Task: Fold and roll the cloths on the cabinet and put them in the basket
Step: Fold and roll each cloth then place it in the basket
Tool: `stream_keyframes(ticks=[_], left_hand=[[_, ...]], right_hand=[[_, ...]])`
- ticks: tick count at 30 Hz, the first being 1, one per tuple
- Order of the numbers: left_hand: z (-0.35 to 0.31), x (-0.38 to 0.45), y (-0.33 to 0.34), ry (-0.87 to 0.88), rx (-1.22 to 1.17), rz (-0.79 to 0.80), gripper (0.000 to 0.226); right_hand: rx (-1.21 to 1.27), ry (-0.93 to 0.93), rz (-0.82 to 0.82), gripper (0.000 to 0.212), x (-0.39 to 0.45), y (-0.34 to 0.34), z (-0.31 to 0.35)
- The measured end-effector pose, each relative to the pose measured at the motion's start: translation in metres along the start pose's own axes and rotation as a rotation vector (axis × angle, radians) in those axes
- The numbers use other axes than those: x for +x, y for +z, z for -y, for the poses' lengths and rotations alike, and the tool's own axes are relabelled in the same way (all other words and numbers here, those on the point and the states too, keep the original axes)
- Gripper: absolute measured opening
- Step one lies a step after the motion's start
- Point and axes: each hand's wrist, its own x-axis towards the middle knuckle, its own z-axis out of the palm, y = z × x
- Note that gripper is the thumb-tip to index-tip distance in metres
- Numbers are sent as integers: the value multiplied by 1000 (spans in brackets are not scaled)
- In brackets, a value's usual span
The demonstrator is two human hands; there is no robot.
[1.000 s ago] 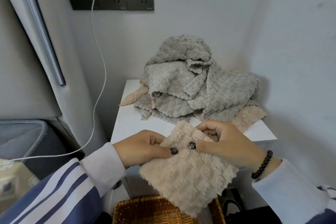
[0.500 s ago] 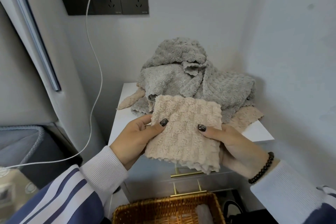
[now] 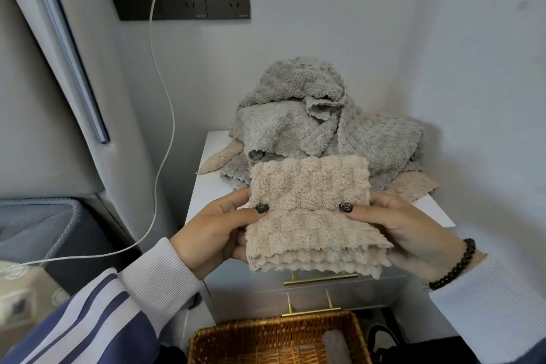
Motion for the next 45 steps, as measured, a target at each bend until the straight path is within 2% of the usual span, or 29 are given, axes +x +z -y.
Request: stream_keyframes(ticks=[2,6,8,11,13,15,17,19,20,21,23,27,30,31,35,36,40,43,45], left_hand=[[-1,-2,-1,-1,-53,56,38],[1,-3,-6,50,-166,212,65],[2,-3,-8,79,-193,252,69],[2,-3,-9,121,-229,300,62],[3,-3,-9,149,-226,323,52],[4,-4,-11,154,-219,308,45],[4,-5,-13,146,-207,286,42],[5,-6,-12,118,-176,223,36],[5,-6,-11,88,-158,164,31],[6,-6,-11,57,-134,115,26],[9,-7,-10,13,-55,61,27],[15,-7,-12,-24,44,30,28],[23,-10,-9,39,236,-4,10],[29,-9,-10,75,340,-27,17],[48,-9,-8,142,599,-13,30],[53,-10,-7,134,627,5,34],[71,-15,-1,62,804,98,67],[88,-14,1,20,1028,156,72],[105,-10,2,-20,1148,191,68]], right_hand=[[98,-40,55,69,0,1,0],[266,-88,186,65,-2,0,2],[330,-85,267,62,-1,-3,2],[409,-97,411,49,-1,-6,2],[352,-85,361,50,2,-8,0],[419,-27,456,45,4,-9,2],[472,-59,488,36,4,-8,-1],[222,-69,308,42,4,-11,0],[61,-77,169,43,3,-12,0],[-45,-80,98,38,1,-11,0],[-173,-91,45,30,-2,-3,0],[-665,-87,-47,38,-5,10,-9],[-948,-97,-135,43,-5,18,-21],[-1001,-85,-142,47,-4,18,-25],[-1136,7,-34,63,-3,17,-38],[-1182,22,6,61,-3,18,-41],[-1386,95,184,24,-3,26,-70],[-1530,176,313,24,4,30,-104],[-1534,239,303,28,14,25,-135]])
